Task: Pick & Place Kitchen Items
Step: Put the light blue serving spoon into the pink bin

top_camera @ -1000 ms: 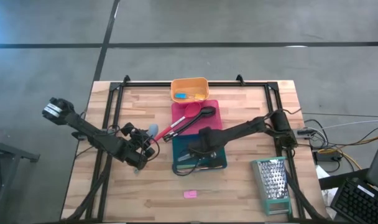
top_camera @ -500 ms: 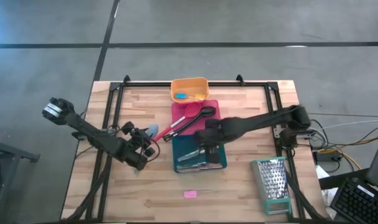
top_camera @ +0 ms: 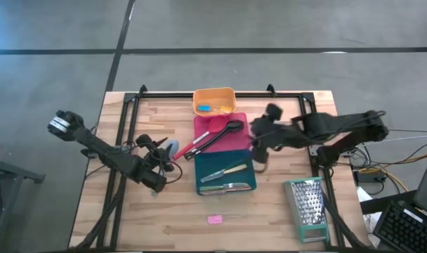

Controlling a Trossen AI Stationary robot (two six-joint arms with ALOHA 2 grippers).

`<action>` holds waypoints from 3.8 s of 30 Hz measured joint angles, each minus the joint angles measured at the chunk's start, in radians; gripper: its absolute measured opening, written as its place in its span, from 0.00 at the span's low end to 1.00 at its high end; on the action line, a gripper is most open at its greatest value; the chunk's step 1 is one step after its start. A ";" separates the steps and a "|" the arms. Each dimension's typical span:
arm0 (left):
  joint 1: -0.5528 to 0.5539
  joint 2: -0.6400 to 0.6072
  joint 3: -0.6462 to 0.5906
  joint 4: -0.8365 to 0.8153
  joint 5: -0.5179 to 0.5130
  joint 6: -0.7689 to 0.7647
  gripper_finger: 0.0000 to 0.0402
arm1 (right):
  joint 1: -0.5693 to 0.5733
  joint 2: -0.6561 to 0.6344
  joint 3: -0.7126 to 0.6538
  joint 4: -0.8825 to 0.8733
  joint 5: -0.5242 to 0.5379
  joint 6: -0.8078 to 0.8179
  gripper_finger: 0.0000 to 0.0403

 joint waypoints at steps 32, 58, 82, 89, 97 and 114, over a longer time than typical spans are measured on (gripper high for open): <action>0.000 0.000 0.185 -0.026 0.520 -0.089 0.39 | 0.004 -0.299 -0.360 0.086 0.052 -0.141 0.14; -0.009 0.036 0.357 -0.549 0.979 -0.801 0.39 | 0.004 -0.324 -0.377 0.081 0.183 -0.240 0.29; -0.044 0.069 0.123 -0.176 1.163 -0.912 0.39 | 0.004 -0.326 -0.389 0.080 0.176 -0.211 0.39; -0.066 0.070 0.072 -0.031 1.163 -0.942 0.39 | 0.004 -0.326 -0.396 0.081 0.176 -0.211 0.39; -0.068 0.132 0.066 -0.035 1.178 -0.972 0.39 | 0.004 -0.326 -0.411 0.081 0.176 -0.212 0.32; -0.070 0.116 0.207 -0.131 1.151 -0.842 0.39 | 0.004 -0.327 -0.413 0.082 0.176 -0.214 0.20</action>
